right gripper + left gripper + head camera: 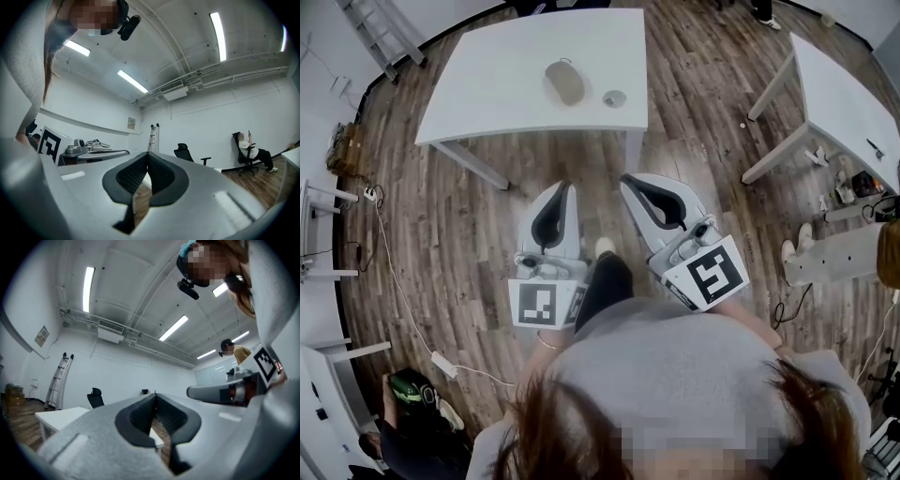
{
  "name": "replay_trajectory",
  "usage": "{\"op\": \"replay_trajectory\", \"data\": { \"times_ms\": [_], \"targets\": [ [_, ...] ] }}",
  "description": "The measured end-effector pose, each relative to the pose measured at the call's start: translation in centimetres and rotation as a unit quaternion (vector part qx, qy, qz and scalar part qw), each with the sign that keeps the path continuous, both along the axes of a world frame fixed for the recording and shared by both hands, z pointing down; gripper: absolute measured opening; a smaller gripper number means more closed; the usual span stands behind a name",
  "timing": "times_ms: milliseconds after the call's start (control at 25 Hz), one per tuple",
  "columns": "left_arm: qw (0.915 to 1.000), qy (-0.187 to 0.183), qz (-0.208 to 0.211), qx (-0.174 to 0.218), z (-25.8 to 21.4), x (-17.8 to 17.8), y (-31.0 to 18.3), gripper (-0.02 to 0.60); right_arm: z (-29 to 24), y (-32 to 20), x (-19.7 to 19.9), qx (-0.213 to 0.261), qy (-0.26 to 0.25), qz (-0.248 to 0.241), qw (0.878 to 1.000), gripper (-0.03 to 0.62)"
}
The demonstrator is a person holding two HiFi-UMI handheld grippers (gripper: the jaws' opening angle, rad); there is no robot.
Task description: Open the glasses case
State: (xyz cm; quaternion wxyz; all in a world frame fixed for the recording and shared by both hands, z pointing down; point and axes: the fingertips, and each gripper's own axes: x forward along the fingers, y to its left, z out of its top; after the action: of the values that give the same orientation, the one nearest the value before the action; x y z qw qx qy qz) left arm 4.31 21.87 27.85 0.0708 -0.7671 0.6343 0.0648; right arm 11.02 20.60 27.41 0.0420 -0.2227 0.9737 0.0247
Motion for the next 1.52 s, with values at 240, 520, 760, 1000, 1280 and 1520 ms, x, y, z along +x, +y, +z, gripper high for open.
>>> {"op": "replay_trajectory", "data": {
  "times_ms": [240, 520, 760, 1000, 1280, 1520],
  "targets": [
    [0.9998, -0.005, 0.019, 0.004, -1.0, -4.2, -6.2, 0.003, -0.7, -5.8, -4.3, 0.002, 0.0, 0.013, 1.0, 0.005],
    [0.9991, -0.009, 0.042, -0.001, -1.2, -8.0, -13.4, 0.003, -1.0, -13.3, -8.0, 0.002, 0.004, 0.042, 0.999, 0.005],
    [0.9987, -0.003, 0.05, -0.008, -0.6, -10.7, -17.2, 0.003, 0.0, -16.6, -10.1, -0.013, 0.005, 0.056, 0.998, 0.005],
    [0.9984, 0.01, 0.046, -0.032, 1.4, -11.8, -19.6, 0.003, 1.3, -19.1, -10.4, -0.037, 0.012, 0.063, 0.997, 0.005],
    [0.9989, 0.009, 0.03, -0.035, 2.0, -13.9, -22.8, 0.003, 1.9, -23.1, -12.6, -0.034, 0.018, 0.05, 0.998, 0.005],
    [0.9995, 0.007, 0.013, -0.029, 1.3, -15.7, -29.6, 0.003, 1.1, -29.9, -14.3, -0.023, 0.022, 0.032, 0.999, 0.005]
  ]
}}
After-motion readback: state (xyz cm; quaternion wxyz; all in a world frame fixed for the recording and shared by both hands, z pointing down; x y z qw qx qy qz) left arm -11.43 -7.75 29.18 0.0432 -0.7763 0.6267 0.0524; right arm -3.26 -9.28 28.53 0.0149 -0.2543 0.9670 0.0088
